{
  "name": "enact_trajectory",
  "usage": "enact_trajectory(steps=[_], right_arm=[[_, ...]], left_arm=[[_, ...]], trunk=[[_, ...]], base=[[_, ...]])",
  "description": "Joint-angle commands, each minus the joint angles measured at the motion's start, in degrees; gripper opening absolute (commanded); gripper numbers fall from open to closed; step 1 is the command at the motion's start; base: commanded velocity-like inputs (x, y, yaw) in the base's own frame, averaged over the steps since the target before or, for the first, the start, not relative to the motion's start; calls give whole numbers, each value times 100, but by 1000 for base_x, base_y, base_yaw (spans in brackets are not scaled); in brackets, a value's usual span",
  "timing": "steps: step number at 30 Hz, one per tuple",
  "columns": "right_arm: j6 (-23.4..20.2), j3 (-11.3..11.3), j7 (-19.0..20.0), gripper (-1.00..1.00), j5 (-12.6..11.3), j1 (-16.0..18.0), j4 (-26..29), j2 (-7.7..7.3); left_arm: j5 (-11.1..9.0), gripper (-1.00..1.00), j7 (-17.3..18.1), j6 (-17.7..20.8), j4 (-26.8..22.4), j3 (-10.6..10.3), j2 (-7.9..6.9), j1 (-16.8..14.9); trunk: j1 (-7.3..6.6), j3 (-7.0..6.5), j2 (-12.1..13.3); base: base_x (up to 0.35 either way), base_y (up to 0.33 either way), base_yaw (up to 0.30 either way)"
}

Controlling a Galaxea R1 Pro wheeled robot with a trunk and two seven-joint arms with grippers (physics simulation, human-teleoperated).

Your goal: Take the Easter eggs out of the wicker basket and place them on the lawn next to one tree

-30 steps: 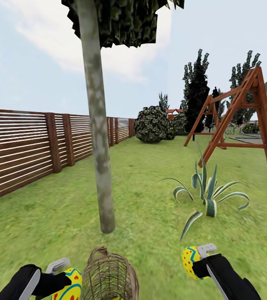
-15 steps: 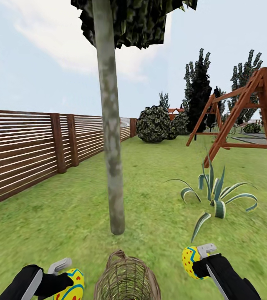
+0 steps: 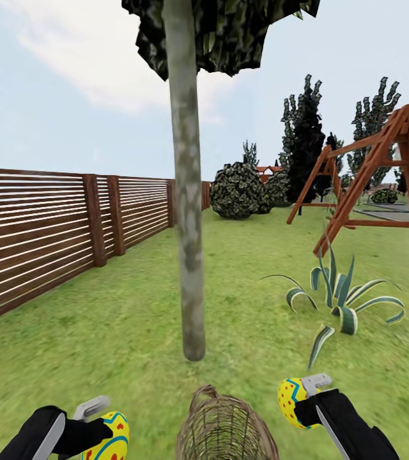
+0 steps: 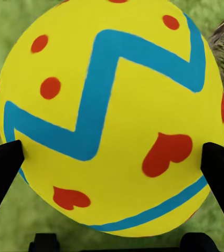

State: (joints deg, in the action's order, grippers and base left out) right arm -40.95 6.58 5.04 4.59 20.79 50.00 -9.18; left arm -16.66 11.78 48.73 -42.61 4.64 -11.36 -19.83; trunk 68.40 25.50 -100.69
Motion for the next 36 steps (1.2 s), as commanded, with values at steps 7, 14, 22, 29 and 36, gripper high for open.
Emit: enact_trajectory(steps=[7, 14, 22, 29, 36], right_arm=[[-27, 10, 32, -100, 51, 5, 1, -4], [-32, 10, 32, -100, 46, 4, 1, 22], [-36, 2, 32, -100, 51, 4, -16, 39], [-36, 2, 32, -100, 51, 4, -16, 39], [-45, 1, 32, -100, 51, 4, -16, 39]], left_arm=[[34, -100, 37, 23, 11, 11, 90, -3], [40, -100, 26, 28, 25, 11, 125, -3], [40, -100, 34, 31, 25, 11, 125, -2], [40, -100, 27, 31, 25, 11, 125, -3], [40, -100, 26, 31, 26, 11, 125, -3]], trunk=[[0, 7, -4], [0, 11, -4], [0, 34, -4], [0, 56, -4], [0, 78, -4]], base=[[0, 339, 0], [0, 339, -147], [0, 339, -288], [0, 339, -288], [0, 339, -288]])
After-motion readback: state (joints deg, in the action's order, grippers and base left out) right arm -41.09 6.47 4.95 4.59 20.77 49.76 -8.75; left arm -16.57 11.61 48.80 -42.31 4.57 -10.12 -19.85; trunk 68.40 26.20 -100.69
